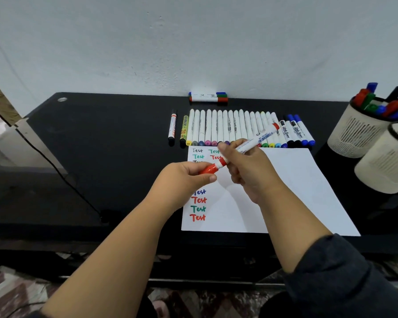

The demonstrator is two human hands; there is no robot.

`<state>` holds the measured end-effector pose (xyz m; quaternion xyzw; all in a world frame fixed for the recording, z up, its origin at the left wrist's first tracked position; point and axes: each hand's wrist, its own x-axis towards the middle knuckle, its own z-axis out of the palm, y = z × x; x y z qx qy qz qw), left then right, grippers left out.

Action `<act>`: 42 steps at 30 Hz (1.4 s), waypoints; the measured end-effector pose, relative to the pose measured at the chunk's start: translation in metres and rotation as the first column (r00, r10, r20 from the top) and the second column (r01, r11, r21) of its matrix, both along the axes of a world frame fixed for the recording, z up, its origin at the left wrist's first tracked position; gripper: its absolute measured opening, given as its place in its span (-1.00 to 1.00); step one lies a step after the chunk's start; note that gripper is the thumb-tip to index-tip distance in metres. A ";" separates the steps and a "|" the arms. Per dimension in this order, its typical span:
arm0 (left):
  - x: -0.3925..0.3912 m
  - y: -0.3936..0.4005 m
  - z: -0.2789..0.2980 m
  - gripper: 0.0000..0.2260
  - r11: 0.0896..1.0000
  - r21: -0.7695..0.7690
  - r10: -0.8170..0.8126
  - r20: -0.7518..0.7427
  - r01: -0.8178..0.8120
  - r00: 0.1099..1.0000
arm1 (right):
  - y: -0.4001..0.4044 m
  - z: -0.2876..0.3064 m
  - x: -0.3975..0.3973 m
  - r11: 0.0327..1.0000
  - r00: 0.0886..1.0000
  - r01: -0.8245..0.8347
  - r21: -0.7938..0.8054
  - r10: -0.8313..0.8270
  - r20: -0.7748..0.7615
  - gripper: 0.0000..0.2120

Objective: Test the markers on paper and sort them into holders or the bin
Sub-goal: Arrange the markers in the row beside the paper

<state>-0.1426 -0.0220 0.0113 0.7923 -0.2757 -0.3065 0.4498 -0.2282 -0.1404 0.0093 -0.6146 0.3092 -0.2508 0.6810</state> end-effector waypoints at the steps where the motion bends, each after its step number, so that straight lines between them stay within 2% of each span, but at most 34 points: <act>1: 0.000 0.000 0.000 -0.68 1.000 0.005 0.002 0.021 -0.002 1.000 | 0.000 0.001 -0.001 1.000 1.000 0.008 0.025 -0.008 0.000 -0.75; 3: 0.000 -0.002 0.001 -0.68 1.000 0.013 0.001 0.048 -0.002 0.999 | 0.000 0.002 -0.001 0.997 0.998 0.066 0.037 -0.066 -0.018 -0.70; 7: -0.002 -0.004 0.000 -0.71 1.000 0.020 -0.003 0.009 0.003 1.000 | 0.005 0.001 0.004 0.978 0.978 0.206 0.032 -0.204 -0.035 -0.79; 13: 0.004 -0.004 -0.001 -0.90 0.994 0.080 -0.078 -0.031 0.080 0.996 | 0.006 -0.001 0.008 0.983 0.987 0.154 0.099 -0.149 -0.060 -0.75; 20: 0.003 -0.011 -0.003 -0.80 0.998 0.056 0.013 -0.005 -0.013 1.000 | 0.010 -0.006 0.018 0.959 0.973 0.227 0.169 -0.215 -0.089 -0.82; 27: 0.002 -0.011 -0.007 -0.73 0.995 0.095 0.001 0.078 -0.009 0.997 | 0.014 -0.011 0.021 0.952 0.963 0.261 0.163 -0.243 -0.120 -0.78; 29: 0.002 -0.009 -0.007 -0.73 0.995 0.102 -0.022 0.060 0.016 0.998 | 0.014 -0.013 0.020 0.958 0.962 0.254 0.131 -0.236 -0.138 -0.77; 36: -0.004 -0.003 0.001 -0.91 0.998 0.052 -0.034 -0.013 0.035 0.999 | 0.012 -0.008 0.014 0.982 0.978 0.178 0.068 -0.168 -0.127 -0.76; 39: -0.010 -0.001 0.006 -0.93 0.997 0.073 -0.025 0.034 0.023 0.999 | 0.012 -0.001 0.007 0.992 0.983 0.122 0.024 -0.118 -0.139 -0.74; 42: -0.016 -0.002 0.013 -0.80 0.992 0.123 -0.048 0.165 0.027 0.985 | 0.012 0.003 -0.002 0.979 0.982 0.182 0.091 -0.178 -0.057 -0.76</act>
